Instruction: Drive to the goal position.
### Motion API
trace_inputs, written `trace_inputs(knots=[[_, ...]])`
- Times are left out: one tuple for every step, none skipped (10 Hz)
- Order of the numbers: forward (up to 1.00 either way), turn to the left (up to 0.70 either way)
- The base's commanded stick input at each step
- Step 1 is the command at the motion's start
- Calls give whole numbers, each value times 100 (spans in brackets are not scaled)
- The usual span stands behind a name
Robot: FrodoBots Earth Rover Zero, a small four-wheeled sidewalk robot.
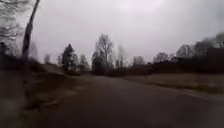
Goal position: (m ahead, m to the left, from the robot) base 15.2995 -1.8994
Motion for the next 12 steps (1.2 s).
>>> trace_inputs(knots=[[70,24],[70,35],[70,0],[70,0],[70,0],[70,0],[70,0],[70,0],[70,0],[70,0],[70,0],[70,0]])
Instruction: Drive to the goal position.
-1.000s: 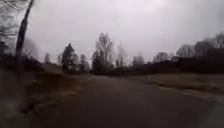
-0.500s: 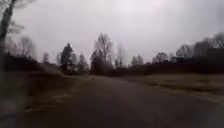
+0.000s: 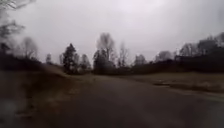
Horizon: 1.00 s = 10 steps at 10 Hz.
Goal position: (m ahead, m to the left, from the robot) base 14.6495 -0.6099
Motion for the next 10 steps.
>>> trace_inputs(knots=[[70,0],[70,0],[70,0],[70,0],[70,12],[70,30],[70,35],[70,35],[70,35],[70,19]])
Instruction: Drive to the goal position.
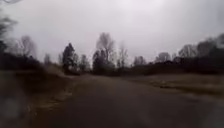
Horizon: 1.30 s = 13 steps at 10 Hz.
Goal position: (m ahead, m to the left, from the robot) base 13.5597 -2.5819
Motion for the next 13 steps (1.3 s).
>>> trace_inputs(knots=[[70,0],[70,0],[70,0],[70,0],[70,0],[70,0],[70,0],[69,0],[69,0],[69,0],[70,0],[58,0],[63,0]])
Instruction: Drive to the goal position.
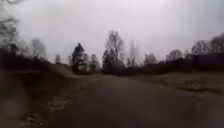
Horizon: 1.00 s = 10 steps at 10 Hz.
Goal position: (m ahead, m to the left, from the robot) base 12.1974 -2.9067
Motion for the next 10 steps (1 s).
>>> trace_inputs(knots=[[70,0],[70,0],[70,0],[70,0],[70,0],[70,0],[70,0],[70,0],[70,0],[70,0]])
